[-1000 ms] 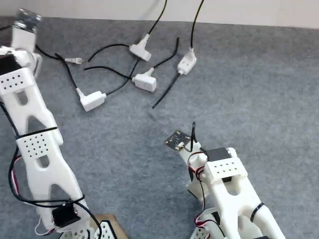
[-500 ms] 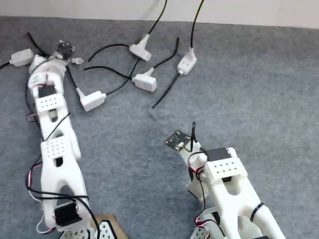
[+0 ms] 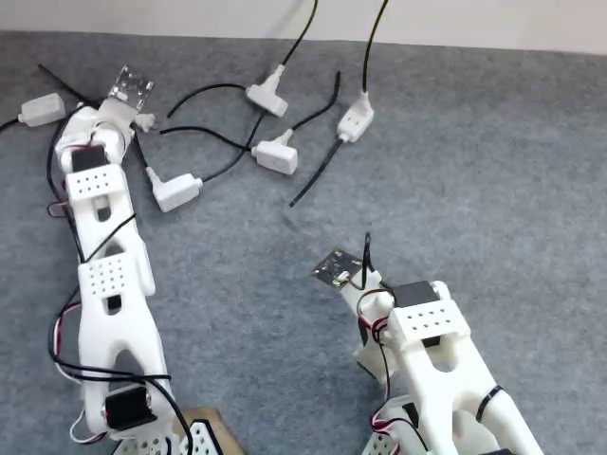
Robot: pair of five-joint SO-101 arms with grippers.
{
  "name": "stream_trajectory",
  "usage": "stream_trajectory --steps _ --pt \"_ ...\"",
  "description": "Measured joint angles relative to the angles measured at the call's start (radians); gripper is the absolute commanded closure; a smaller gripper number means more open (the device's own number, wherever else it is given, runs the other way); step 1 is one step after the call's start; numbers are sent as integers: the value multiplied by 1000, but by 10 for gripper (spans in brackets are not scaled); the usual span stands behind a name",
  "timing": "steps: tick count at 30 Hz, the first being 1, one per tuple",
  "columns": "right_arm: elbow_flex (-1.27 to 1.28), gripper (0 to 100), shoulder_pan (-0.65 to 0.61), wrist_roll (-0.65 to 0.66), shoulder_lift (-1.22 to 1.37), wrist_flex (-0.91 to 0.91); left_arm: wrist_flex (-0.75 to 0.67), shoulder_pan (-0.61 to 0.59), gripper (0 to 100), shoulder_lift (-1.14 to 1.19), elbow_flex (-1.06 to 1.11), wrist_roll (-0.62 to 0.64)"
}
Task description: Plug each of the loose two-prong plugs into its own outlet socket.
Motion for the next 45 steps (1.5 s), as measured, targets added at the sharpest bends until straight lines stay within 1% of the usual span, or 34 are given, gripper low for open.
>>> stream_trajectory --steps 4,6,12,14,16,18,20,22,26,29,36,41,45 --pt "0 453 -66 0 0 0 167 -48 812 -126 11 0" --pt "0 453 -86 0 0 0 273 -69 812 -189 15 0" --pt "0 453 -100 0 0 2 591 -149 812 -405 17 0" --pt "0 453 -100 0 0 2 646 -163 816 -466 17 -2" --pt "0 453 -100 0 0 2 649 -175 857 -496 17 -2" --pt "0 453 -100 0 0 2 589 -183 901 -500 17 -2" --pt "0 453 -100 0 0 2 491 -183 912 -496 17 -2" --pt "0 453 -100 0 0 2 364 -178 898 -465 15 31" --pt "0 453 -100 0 0 2 100 -181 825 -359 17 178" --pt "0 453 -100 0 0 2 18 -186 805 -299 17 186" --pt "11 453 -100 0 0 0 -183 -233 807 -153 23 103" --pt "15 453 -91 0 0 3 -341 -258 807 -120 161 -12" --pt "15 453 -81 0 0 3 -483 -256 806 -120 256 -48"
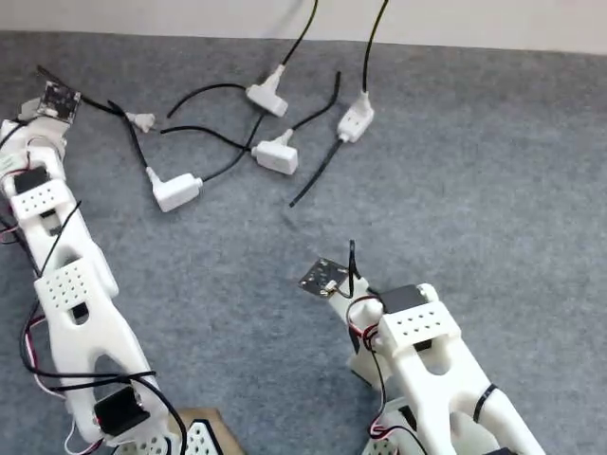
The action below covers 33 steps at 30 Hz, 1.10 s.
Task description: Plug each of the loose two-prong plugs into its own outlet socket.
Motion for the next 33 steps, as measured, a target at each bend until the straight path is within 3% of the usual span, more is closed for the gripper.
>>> stream_trajectory --steps 7,12,14,17,24,28,33 --pt "0 453 3 0 0 0 -143 0 806 0 72 -17" --pt "0 453 3 0 0 0 -195 2 812 -3 120 -114" --pt "0 453 3 0 0 0 -198 2 852 -3 123 -121" --pt "0 453 3 0 0 0 -129 3 996 -5 120 -117" --pt "0 453 6 0 0 0 196 5 993 -5 -6 51" --pt "-25 453 44 0 0 21 537 3 993 -9 -193 173" --pt "-199 453 149 0 0 161 1011 48 989 -259 -206 299"
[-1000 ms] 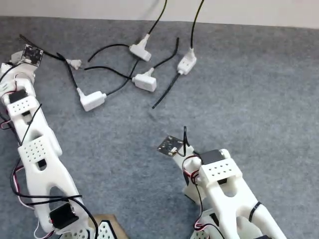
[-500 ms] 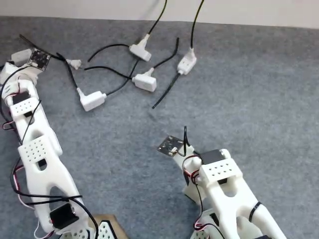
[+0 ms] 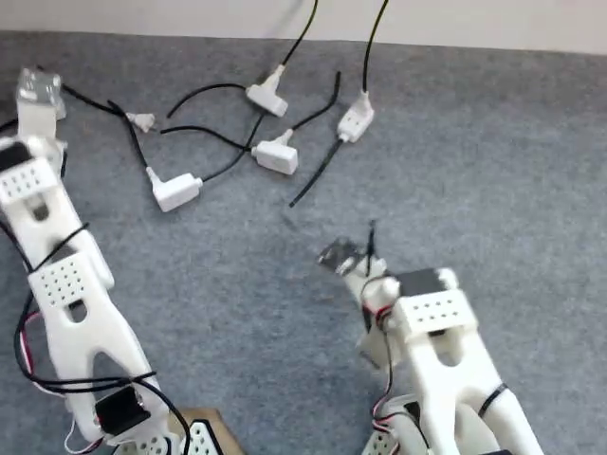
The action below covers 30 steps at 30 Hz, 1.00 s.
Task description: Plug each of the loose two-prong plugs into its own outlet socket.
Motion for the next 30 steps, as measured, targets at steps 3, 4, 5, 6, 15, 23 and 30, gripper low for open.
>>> stream_trajectory --steps 3,4,5,6,15,23,30 --pt "-135 453 52 0 0 115 242 71 989 -210 -6 60" --pt "-178 453 60 0 0 147 269 91 989 -276 8 80" --pt "-215 453 61 0 0 181 282 106 989 -341 26 100" --pt "-252 453 61 0 0 213 292 120 989 -404 49 118" --pt "-428 453 64 -91 0 350 311 334 991 -997 729 198" --pt "-470 453 64 -190 -133 367 186 585 993 -1539 1427 290" --pt "-347 453 66 -144 -213 384 -6 726 993 -1726 1936 305"
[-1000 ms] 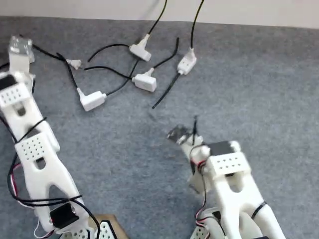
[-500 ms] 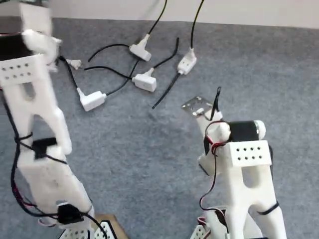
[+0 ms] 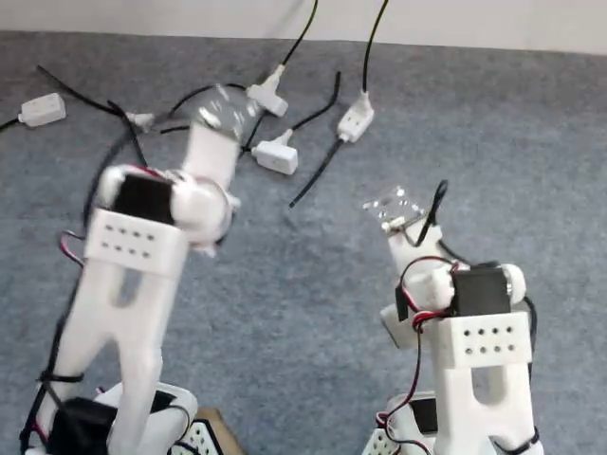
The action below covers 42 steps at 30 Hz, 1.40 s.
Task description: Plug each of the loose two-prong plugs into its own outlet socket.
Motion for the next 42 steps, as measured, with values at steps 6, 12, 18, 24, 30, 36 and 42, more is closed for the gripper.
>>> stream_trajectory --steps 6,12,18,24,30,36,42 --pt "41 453 0 17 0 0 -238 84 990 -49 370 0" --pt "58 453 -2 17 0 0 -551 114 989 -49 700 0" --pt "109 453 2 18 20 0 -723 126 990 -55 885 -2" --pt "110 453 11 23 137 0 -718 147 990 -87 922 -3" --pt "110 453 63 54 203 0 -717 146 990 -89 924 -3" --pt "110 453 114 60 203 -3 -717 115 990 -91 939 -3" --pt "112 453 184 63 203 -15 -717 115 990 -91 939 -3"
